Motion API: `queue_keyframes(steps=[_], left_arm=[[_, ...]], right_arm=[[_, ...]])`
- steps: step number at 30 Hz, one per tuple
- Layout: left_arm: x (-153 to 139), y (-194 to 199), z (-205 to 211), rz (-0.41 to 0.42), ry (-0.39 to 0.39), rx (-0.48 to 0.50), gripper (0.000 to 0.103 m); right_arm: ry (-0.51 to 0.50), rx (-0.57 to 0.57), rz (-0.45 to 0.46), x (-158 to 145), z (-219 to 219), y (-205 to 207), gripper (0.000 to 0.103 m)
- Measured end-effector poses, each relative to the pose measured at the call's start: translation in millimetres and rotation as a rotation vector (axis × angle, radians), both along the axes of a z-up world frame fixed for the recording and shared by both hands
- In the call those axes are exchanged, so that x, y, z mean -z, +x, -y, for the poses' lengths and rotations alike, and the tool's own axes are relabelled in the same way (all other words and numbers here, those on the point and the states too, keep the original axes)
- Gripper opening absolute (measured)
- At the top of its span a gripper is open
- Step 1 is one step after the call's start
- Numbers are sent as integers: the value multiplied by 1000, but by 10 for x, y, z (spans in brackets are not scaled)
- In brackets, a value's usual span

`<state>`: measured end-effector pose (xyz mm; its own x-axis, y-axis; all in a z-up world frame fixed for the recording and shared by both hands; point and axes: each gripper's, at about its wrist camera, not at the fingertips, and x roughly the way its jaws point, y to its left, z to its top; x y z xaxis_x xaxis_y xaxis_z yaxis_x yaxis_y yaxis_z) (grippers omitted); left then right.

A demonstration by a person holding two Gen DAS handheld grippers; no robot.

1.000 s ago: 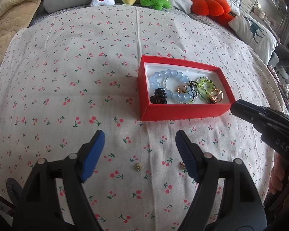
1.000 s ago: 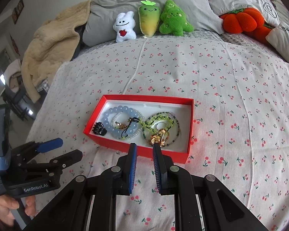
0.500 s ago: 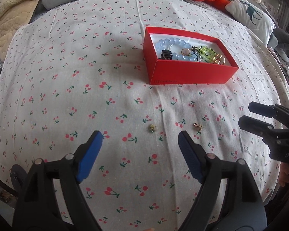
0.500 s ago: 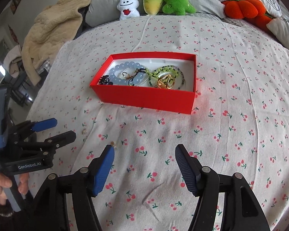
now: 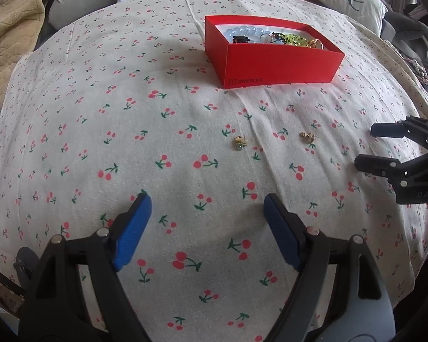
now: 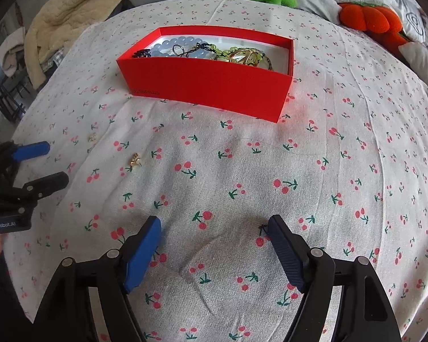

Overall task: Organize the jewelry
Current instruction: 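Move both open tools back to the two remaining gold earrings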

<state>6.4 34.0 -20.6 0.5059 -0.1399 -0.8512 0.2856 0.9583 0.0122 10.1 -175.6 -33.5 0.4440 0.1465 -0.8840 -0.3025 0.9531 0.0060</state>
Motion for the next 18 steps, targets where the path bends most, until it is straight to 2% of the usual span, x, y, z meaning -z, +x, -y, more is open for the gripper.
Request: queue_keyframes(steps=[6, 11, 14, 16, 18], left_arm=[[31, 58, 53, 41, -34, 18, 81], [36, 89, 150, 45, -66, 33, 74], [36, 109, 200, 53, -81, 37, 62], [37, 131, 228, 57, -86, 40, 50], [37, 159, 259, 56, -87, 50, 44]], right_arm=[[-25, -23, 34, 29, -56, -18, 85], [-36, -33, 53, 57, -87, -24, 91], [-40, -34, 62, 67, -85, -11, 94], [-39, -35, 65, 71, -84, -11, 95], [-40, -36, 66, 69, -82, -8, 95]])
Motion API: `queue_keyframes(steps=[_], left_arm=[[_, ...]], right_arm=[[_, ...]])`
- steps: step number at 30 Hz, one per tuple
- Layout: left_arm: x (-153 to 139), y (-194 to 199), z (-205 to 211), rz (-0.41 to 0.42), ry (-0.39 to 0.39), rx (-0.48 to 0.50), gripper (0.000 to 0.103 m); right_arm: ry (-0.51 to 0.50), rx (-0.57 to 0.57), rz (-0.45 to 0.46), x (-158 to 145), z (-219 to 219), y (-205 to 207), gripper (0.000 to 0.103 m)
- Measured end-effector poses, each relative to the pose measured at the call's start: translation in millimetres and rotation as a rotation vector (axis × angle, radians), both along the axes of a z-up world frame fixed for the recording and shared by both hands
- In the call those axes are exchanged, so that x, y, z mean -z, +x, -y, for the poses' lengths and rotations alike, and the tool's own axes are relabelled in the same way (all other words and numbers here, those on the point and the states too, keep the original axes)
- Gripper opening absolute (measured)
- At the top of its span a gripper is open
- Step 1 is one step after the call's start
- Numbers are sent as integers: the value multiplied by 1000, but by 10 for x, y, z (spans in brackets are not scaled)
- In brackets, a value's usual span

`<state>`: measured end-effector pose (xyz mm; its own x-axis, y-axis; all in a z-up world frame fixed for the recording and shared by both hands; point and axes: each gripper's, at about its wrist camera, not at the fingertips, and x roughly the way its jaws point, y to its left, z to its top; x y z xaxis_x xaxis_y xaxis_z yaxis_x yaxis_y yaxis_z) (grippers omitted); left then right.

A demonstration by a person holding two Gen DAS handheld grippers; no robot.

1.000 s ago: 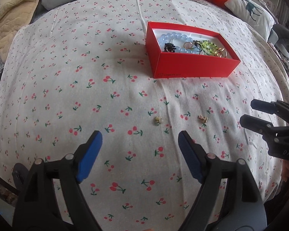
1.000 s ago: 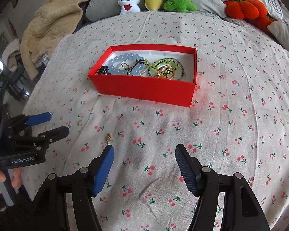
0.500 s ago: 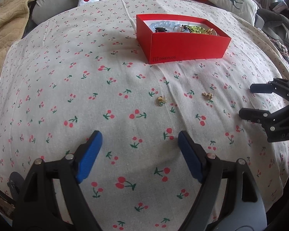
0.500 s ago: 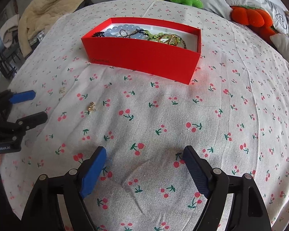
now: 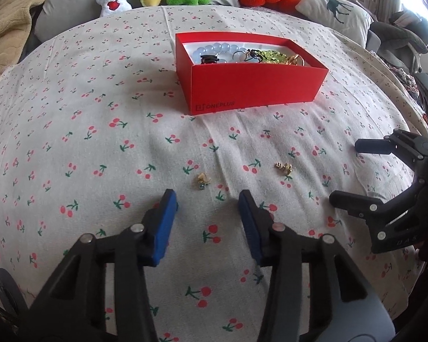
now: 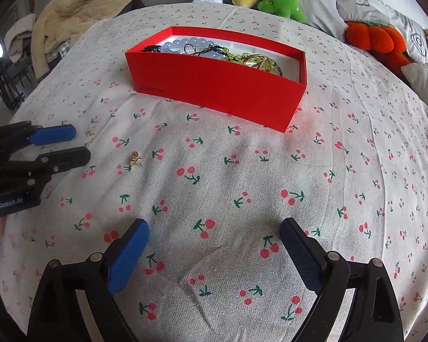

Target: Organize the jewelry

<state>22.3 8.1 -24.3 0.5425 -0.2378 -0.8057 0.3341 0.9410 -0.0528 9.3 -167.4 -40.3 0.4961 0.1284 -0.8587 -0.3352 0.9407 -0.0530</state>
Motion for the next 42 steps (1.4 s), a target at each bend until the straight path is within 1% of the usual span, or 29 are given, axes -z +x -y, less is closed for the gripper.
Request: queue_keyframes(steps=[1, 5, 9, 11, 12, 13, 15, 17, 22, 28, 30, 32, 33, 35, 36, 38, 39, 41, 42], left_arm=[[1, 11, 12, -2, -2, 1, 42], [8, 54, 37, -10, -9, -10, 40], [17, 82, 72, -9, 5, -9, 34], [16, 93, 79, -9, 14, -16, 29], [13, 98, 79, -9, 16, -19, 24], [9, 100, 77, -6, 23, -29, 16], [6, 106, 66, -1, 39, -48, 8], [-2, 105, 40, -2, 31, -63, 8], [-31, 84, -1, 1, 46, -89, 8], [-63, 93, -86, -21, 21, -119, 8], [-66, 91, -94, -24, 17, -121, 8], [-65, 93, -96, -26, 18, -119, 8], [-64, 93, -98, -26, 19, -118, 8], [-68, 95, -97, -28, 18, -118, 8], [-70, 94, -98, -29, 16, -118, 8], [-83, 94, -98, -28, 13, -117, 8], [-88, 94, -97, -28, 12, -116, 8], [-95, 87, -91, -28, 10, -114, 8], [-99, 85, -89, -28, 10, -113, 8]], right_arm=[[0, 0, 0, -1, 2, 1, 95], [0, 0, 3, -2, 1, 4, 95], [-1, 2, 1, -1, -9, 1, 95], [0, 6, 0, -3, -12, 3, 95], [0, 8, -1, -5, -11, 6, 95], [1, 10, -1, -8, -14, 6, 95], [4, 14, -1, -15, -27, 6, 95], [9, 13, 2, -25, -50, 6, 95], [20, -9, 15, -27, -155, 2, 95], [66, -33, 20, -8, -316, 86, 94], [84, -46, 22, -13, -369, 126, 92], [88, -60, 33, -24, -428, 155, 80], [90, -65, 38, -29, -456, 169, 76], [97, -69, 39, -35, -495, 198, 63], [101, -71, 40, -40, -510, 205, 60], [108, -80, 41, -50, -523, 219, 44], [111, -83, 41, -54, -529, 224, 39], [110, -85, 45, -56, -525, 220, 26], [111, -86, 47, -60, -515, 221, 23]])
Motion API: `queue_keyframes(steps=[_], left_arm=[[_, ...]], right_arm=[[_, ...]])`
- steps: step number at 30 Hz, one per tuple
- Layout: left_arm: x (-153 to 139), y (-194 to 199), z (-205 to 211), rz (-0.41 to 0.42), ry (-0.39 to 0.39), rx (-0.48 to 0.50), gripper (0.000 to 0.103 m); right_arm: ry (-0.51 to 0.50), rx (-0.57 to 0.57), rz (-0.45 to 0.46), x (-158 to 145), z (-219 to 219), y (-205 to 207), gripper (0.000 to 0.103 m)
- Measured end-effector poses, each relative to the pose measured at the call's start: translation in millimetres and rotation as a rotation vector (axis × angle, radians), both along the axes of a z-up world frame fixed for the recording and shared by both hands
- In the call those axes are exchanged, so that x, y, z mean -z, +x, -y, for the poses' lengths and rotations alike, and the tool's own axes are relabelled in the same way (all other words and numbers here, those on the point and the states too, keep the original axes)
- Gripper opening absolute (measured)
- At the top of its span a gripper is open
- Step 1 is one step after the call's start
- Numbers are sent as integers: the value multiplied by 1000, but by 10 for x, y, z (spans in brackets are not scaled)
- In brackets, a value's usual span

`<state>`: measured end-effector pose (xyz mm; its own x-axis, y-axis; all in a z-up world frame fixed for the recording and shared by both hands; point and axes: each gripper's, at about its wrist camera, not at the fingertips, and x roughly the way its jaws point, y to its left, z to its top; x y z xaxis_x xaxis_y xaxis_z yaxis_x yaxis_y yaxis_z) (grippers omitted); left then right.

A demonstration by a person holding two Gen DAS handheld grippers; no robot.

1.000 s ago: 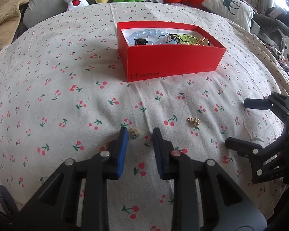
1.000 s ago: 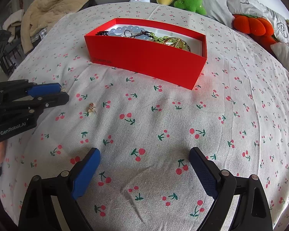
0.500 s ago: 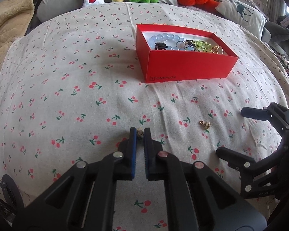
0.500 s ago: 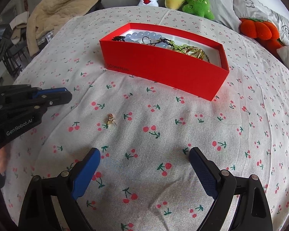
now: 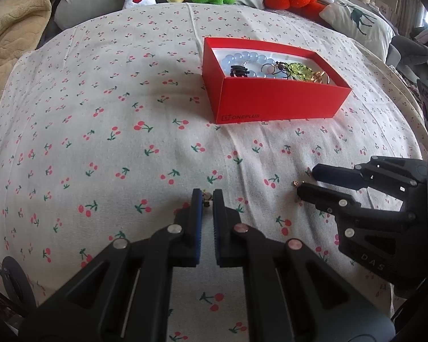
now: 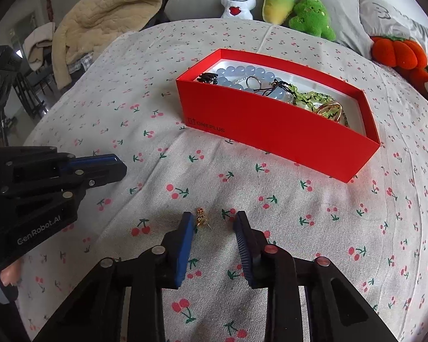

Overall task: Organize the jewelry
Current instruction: 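Grasp the last gold earring with the right tool while the left tool holds its earring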

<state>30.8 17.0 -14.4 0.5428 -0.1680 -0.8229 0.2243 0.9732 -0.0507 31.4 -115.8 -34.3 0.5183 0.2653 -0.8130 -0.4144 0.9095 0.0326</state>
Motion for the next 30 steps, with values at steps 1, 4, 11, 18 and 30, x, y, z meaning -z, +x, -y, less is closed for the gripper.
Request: queue_keyframes(steps=[1, 4, 11, 18, 30], left_arm=[[-3, 3, 1, 0, 0, 1, 8], [-3, 3, 2, 0, 0, 1, 8], [-43, 1, 28, 3, -4, 4, 8], [-60, -2, 22, 5, -9, 9, 8], [-59, -2, 17, 1, -12, 7, 8]], right_arm=[[5, 1, 0, -6, 14, 4, 18], [30, 12, 2, -45, 79, 0, 11], [63, 42, 25, -197, 229, 0, 4], [73, 45, 27, -241, 283, -60, 4], [27, 17, 1, -74, 124, -129, 51]])
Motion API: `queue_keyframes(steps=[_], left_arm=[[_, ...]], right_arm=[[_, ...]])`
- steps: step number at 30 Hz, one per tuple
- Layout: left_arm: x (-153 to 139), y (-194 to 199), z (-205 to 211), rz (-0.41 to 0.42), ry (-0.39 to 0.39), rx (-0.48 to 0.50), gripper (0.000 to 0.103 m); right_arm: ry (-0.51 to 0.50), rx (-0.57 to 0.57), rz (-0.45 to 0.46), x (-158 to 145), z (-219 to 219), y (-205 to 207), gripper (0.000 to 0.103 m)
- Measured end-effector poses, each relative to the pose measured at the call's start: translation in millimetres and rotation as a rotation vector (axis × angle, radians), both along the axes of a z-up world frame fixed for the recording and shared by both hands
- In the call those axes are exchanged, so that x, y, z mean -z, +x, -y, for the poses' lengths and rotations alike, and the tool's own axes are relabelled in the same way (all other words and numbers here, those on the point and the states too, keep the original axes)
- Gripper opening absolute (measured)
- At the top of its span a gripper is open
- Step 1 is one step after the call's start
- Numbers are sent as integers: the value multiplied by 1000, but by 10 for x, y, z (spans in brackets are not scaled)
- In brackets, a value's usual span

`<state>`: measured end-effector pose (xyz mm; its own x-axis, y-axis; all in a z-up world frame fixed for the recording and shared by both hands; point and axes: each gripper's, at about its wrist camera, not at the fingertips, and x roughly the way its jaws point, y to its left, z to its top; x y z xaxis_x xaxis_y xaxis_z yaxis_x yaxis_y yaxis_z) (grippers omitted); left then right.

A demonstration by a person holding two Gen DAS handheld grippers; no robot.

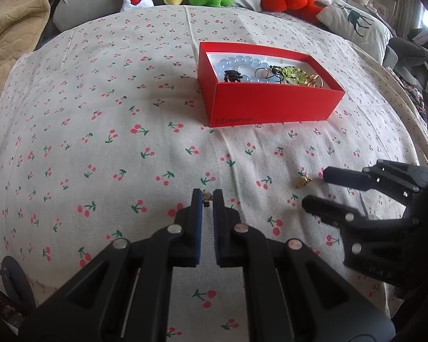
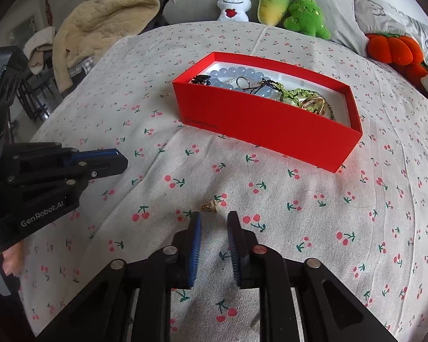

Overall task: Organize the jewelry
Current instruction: 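Grasp the last gold earring with the right tool while the left tool holds its earring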

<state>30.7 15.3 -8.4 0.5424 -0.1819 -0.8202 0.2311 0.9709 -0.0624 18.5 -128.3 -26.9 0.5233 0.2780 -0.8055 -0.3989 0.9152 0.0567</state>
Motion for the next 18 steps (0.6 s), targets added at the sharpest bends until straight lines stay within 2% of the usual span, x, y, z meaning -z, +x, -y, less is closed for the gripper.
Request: queue_keyframes(steps=[1, 5, 9, 12, 15, 17, 18], left_arm=[[-1, 0, 0, -1, 0, 0, 8], [-2, -1, -4, 0, 2, 1, 8], [10, -9, 11, -2, 5, 3, 8], [21, -11, 23, -4, 9, 4, 8], [24, -11, 30, -5, 11, 6, 8], [24, -10, 30, -4, 12, 6, 8], [24, -8, 28, -5, 12, 5, 8]], right_arm=[[10, 1, 16, -12, 10, -8, 69], [-14, -23, 32, -9, -41, -27, 68], [-16, -34, 9, 64, -79, 30, 64], [-29, -44, 20, 87, -100, 55, 58], [-14, -39, 12, 72, -78, 102, 40], [-8, -36, 9, 66, -50, 122, 23], [-6, -37, 9, 62, -35, 131, 19]])
